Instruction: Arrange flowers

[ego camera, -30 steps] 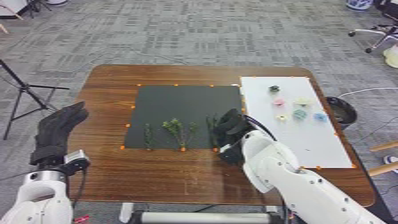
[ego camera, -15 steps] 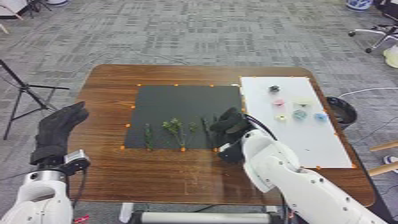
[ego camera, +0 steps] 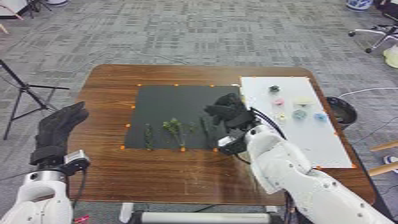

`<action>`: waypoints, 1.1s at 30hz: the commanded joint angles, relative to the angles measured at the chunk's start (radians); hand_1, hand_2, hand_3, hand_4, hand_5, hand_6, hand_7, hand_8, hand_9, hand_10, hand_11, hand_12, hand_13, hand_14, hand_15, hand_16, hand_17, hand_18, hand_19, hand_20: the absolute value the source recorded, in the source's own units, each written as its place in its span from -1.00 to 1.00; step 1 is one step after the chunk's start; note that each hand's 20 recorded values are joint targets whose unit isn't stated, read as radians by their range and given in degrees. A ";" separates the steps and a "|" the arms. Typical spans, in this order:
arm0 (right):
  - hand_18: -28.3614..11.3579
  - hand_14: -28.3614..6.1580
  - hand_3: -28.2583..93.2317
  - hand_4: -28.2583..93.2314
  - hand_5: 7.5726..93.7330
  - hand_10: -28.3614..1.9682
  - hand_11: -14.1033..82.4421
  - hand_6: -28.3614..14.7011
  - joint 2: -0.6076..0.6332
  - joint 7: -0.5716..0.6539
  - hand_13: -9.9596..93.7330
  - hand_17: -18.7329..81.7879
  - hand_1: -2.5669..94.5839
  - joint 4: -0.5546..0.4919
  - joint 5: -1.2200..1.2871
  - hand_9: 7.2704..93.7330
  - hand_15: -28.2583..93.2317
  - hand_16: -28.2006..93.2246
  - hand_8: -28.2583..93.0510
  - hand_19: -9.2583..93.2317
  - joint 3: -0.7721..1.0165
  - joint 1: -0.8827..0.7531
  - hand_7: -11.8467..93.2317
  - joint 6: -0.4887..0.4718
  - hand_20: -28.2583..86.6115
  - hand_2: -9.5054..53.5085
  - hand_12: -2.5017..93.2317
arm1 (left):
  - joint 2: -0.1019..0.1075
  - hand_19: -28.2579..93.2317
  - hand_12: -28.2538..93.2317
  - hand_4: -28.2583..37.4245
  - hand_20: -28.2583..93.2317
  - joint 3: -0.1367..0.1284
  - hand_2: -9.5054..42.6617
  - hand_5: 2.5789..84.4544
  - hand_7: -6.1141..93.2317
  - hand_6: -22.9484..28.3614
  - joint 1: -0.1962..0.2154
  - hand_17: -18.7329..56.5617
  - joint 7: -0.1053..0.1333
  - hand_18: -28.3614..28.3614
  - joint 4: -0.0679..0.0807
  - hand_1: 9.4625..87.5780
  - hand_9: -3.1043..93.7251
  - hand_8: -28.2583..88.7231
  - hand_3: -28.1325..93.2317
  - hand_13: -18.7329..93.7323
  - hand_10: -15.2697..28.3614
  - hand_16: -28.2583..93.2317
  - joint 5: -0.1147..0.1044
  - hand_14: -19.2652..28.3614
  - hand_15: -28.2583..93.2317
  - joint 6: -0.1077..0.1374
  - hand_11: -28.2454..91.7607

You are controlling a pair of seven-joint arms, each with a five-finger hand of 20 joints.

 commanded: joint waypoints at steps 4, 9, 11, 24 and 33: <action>-0.12 0.41 0.45 -0.70 0.27 -0.14 -0.51 0.05 0.010 -0.116 0.99 0.66 -0.34 -0.018 -0.040 0.45 0.23 0.04 -0.62 1.00 0.008 -0.035 -0.30 -0.373 0.26 -0.41 -0.64 | -0.004 -0.37 -0.31 -1.00 -0.26 0.000 -0.45 0.21 -0.60 0.03 0.002 -0.34 -0.001 0.42 -0.007 -0.59 0.07 -0.63 0.58 0.00 0.39 -0.52 0.001 0.55 -0.17 -0.007 -0.16; -0.15 0.40 0.46 -0.71 0.27 -0.07 -0.53 0.10 0.020 -0.119 0.99 0.65 -0.37 -0.018 -0.085 0.38 0.23 0.03 -0.61 1.00 0.002 -0.038 -0.45 -0.374 0.26 -0.37 -0.68 | -0.005 -0.37 -0.31 -1.00 -0.26 0.001 -0.45 0.21 -0.60 0.03 0.001 -0.34 -0.001 0.42 -0.006 -0.59 0.07 -0.63 0.58 0.00 0.39 -0.52 0.002 0.55 -0.17 -0.008 -0.16; -0.17 0.40 0.47 -0.71 0.27 -0.07 -0.53 0.11 0.022 -0.120 0.99 0.65 -0.38 -0.012 -0.113 0.38 0.23 0.03 -0.61 1.00 0.004 -0.041 -0.47 -0.375 0.26 -0.36 -0.69 | -0.005 -0.37 -0.31 -1.00 -0.26 0.001 -0.45 0.21 -0.60 0.03 0.001 -0.34 -0.002 0.42 -0.005 -0.59 0.07 -0.63 0.58 0.00 0.39 -0.52 0.002 0.55 -0.17 -0.009 -0.16; -0.18 0.40 0.47 -0.71 0.29 -0.06 -0.52 0.12 0.043 -0.097 1.00 0.65 -0.39 0.004 -0.149 0.40 0.24 0.02 -0.60 1.00 0.042 -0.090 -0.49 -0.373 0.26 -0.35 -0.69 | -0.006 -0.37 -0.31 -1.00 -0.26 -0.002 -0.44 0.21 -0.60 0.03 0.005 -0.34 -0.009 0.42 -0.006 -0.59 0.07 -0.63 0.58 0.00 0.39 -0.52 0.004 0.55 -0.17 -0.013 -0.16; -0.19 0.41 0.47 -0.70 0.30 -0.07 -0.52 0.12 0.052 -0.081 1.00 0.66 -0.39 -0.004 -0.157 0.42 0.24 0.01 -0.60 1.00 0.050 -0.102 -0.49 -0.359 0.28 -0.36 -0.69 | -0.005 -0.37 -0.31 -1.00 -0.26 -0.001 -0.45 0.21 -0.60 0.03 0.005 -0.34 -0.014 0.42 -0.005 -0.59 0.07 -0.63 0.58 0.00 0.39 -0.52 0.004 0.55 -0.17 -0.017 -0.16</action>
